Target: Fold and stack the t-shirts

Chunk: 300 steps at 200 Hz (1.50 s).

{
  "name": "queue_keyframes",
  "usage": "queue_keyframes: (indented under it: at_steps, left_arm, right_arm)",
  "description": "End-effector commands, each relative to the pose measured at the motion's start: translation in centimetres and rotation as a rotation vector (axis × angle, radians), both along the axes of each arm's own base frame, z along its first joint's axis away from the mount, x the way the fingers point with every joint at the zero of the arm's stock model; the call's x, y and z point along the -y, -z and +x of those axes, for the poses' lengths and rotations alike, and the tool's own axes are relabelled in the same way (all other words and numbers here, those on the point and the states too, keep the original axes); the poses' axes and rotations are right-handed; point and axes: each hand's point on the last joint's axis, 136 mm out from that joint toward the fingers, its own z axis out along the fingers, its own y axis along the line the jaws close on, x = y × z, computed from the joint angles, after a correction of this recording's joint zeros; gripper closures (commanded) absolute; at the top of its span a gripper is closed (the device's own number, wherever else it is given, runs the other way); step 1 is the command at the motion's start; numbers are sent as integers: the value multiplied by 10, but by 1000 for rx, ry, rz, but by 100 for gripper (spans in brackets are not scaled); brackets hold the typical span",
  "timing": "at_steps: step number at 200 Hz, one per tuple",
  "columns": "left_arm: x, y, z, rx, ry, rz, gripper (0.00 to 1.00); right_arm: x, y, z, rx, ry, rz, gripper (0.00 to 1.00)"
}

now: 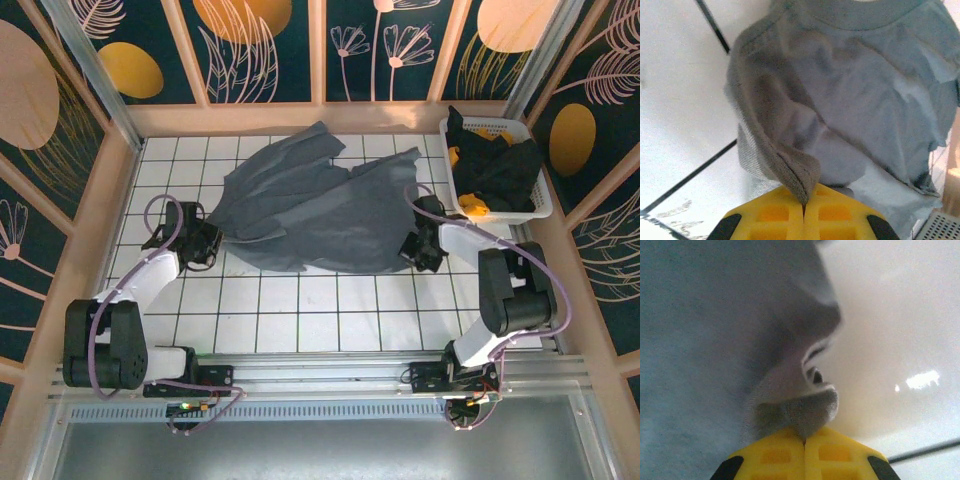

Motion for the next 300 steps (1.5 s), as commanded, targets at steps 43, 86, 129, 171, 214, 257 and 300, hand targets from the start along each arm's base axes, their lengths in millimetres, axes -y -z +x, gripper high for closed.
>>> queue_keyframes:
  at_steps: [43,86,129,171,214,257,300]
  left_arm:
    - [12,-163,88,499,50,-51,100]
    - [3,-337,98,938,-3,-51,100]
    - [-15,-431,38,1157,-74,16,100]
    - [-39,-495,-25,1303,-189,116,100]
    - [-39,-509,20,1226,-195,132,100]
    - [-33,-475,95,1093,-134,179,100]
    - [-42,-427,168,1018,-36,174,100]
  right_arm:
    - [-22,-187,134,505,-119,19,100]
    - [-13,-364,171,921,-70,98,100]
    - [-7,-480,106,1301,-89,216,100]
    - [6,-536,38,1505,-91,252,100]
    - [9,-558,58,1530,-88,322,100]
    - [4,-542,129,1445,-81,418,100]
    - [-10,-519,198,1373,-111,516,100]
